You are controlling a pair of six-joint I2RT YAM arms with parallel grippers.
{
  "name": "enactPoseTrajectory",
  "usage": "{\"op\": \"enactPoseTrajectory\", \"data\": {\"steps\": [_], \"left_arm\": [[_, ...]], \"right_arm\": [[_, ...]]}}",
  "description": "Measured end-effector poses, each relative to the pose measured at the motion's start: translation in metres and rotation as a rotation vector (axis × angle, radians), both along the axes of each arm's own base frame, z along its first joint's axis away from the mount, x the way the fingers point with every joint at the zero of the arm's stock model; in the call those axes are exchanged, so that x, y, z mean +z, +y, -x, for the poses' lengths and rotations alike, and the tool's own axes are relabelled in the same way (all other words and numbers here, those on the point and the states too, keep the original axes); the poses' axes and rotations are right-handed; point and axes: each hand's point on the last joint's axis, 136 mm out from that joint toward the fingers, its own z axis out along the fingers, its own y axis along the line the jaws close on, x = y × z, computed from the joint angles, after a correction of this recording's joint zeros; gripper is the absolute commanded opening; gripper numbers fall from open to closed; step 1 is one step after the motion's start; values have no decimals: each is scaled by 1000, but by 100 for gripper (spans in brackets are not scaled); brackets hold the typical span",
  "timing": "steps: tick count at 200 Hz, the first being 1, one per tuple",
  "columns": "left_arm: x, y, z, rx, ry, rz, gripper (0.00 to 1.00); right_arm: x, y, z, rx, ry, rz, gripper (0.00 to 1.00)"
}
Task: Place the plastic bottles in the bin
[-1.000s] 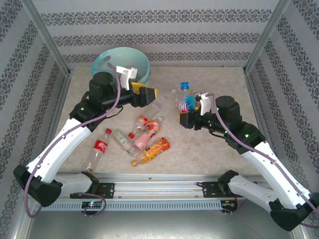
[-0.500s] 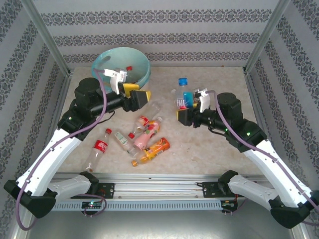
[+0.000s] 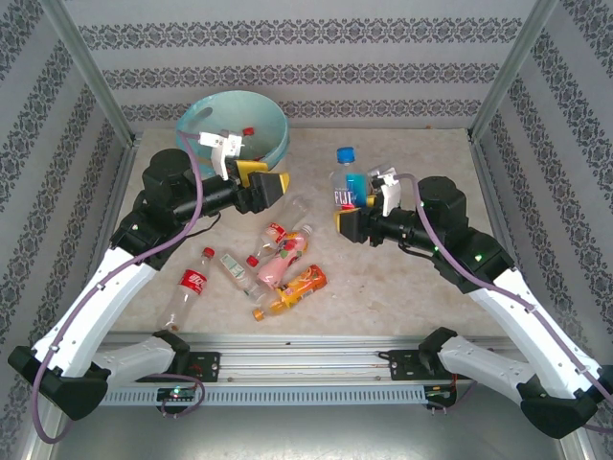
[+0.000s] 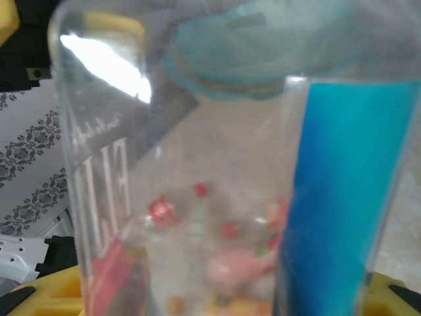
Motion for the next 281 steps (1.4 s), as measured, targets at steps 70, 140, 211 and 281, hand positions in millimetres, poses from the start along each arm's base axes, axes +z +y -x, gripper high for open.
{"op": "enactPoseTrajectory", "data": {"steps": [70,140,211,281], "left_arm": [[2,-12,-11,-57,28,84,90],[16,-12,-8,-106,-10,125,90],[13,-7,-15,-93,-10,128,90],[19,7,-14,-61,-29,143,90]], "right_arm": [[36,3,7,46,-94,-41,50],[32,14,6,86,-91,-26,50],[38,18,4,100,-123,-18,50],[42,21,9,125,-149,-15,49]]}}
